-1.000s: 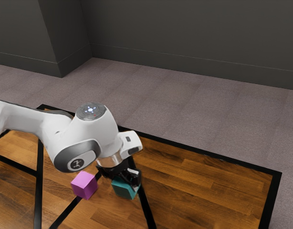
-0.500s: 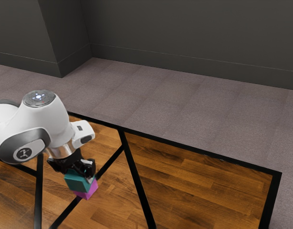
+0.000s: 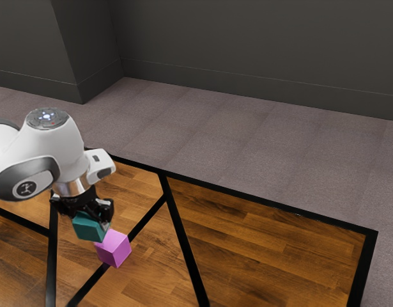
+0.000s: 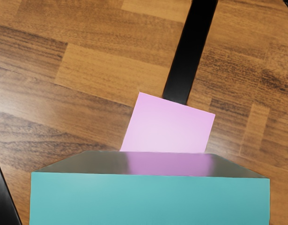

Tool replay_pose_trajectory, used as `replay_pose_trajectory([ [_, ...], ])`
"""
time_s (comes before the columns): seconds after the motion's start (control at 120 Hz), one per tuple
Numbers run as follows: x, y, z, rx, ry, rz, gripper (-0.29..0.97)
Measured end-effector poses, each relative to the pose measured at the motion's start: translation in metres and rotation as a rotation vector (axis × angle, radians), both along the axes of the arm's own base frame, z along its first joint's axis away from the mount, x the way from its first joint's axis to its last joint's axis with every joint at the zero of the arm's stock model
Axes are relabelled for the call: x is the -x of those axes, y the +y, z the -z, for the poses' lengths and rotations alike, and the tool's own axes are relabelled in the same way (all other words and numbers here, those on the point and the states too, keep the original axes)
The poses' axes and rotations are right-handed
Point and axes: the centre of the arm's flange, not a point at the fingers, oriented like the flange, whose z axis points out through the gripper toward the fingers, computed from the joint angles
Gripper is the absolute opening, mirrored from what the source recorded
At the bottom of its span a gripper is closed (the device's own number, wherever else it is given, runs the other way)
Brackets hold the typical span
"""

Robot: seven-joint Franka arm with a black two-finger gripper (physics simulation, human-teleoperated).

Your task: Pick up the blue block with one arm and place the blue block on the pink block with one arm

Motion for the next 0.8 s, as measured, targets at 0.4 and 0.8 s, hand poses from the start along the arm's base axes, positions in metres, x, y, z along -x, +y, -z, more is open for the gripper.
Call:
replay_pose_trajectory([
  [0.4,-0.029,0.020,0.026,-0.009,0.014,0.078,0.37],
  [0.8,-0.038,0.020,0.039,0.019,-0.010,0.171,0.37],
])
